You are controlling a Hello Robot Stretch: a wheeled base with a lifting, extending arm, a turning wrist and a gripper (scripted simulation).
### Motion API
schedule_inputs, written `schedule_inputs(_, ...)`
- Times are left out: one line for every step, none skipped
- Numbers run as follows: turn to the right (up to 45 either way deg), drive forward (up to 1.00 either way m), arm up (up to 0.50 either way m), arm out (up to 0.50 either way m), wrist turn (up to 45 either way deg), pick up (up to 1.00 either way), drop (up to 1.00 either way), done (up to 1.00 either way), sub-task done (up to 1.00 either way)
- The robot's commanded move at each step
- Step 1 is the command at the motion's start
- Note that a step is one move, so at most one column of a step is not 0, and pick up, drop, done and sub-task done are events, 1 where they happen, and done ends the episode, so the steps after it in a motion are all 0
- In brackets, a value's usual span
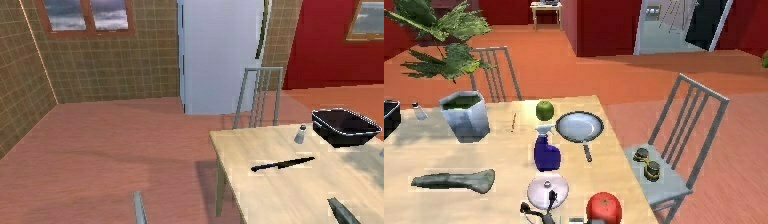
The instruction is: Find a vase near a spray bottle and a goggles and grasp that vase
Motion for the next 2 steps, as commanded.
schedule_inputs(0.0,0.00,0.10,0.00,0.0,0.00,0.00,0.00,0.00)
schedule_inputs(0.0,0.00,0.00,0.00,0.0,0.00,0.00,1.00,0.00)
